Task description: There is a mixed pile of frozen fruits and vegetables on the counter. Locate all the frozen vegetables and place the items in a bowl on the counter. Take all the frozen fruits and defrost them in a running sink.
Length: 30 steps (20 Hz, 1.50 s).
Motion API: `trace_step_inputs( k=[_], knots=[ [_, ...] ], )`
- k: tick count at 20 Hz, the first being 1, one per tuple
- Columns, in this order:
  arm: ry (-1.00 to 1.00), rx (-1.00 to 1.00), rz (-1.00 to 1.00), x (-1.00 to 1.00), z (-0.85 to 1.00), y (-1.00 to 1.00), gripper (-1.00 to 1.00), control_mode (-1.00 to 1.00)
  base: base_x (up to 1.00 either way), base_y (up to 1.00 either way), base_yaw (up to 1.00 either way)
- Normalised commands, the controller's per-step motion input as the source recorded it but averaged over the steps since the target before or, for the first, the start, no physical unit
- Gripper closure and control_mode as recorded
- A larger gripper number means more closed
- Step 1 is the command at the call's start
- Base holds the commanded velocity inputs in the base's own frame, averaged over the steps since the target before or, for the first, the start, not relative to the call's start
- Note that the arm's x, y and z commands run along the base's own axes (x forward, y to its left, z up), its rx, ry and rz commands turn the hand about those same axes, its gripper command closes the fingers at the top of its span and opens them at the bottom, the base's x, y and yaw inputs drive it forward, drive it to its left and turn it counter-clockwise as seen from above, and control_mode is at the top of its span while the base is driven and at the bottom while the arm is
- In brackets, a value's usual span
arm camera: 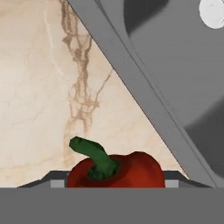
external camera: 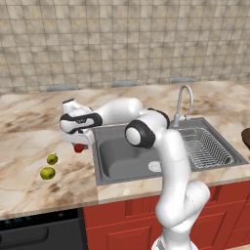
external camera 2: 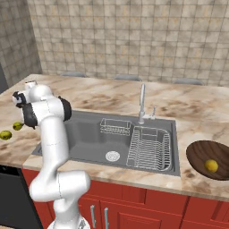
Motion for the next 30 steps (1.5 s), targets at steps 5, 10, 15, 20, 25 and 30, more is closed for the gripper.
trace_step_inputs(
  k=[5, 10, 15, 20, 25, 30],
  knots=[
    [-0.15, 0.0, -0.09, -0.49, 0.45, -0.54, 1.0, -1.0, 0.0, 0.0, 0.0],
    [-0.02, -0.02, -0.13, -0.42, 0.2, -0.69, 1.0, -1.0, 0.0, 0.0, 0.0],
    [0.02, -0.03, -0.13, -0.24, 0.08, -0.75, 1.0, -1.0, 0.0, 0.0, 0.0],
    [0.02, 0.01, 0.0, 0.01, 0.0, -0.77, 1.0, -1.0, 0.0, 0.0, 0.0],
    [0.01, 0.03, 0.0, -0.42, 0.2, -0.64, 1.0, -1.0, 0.0, 0.0, 0.0],
    [0.07, 0.02, 0.19, -0.5, 0.16, -0.37, 1.0, -1.0, 0.0, 0.0, 0.0]
  ],
)
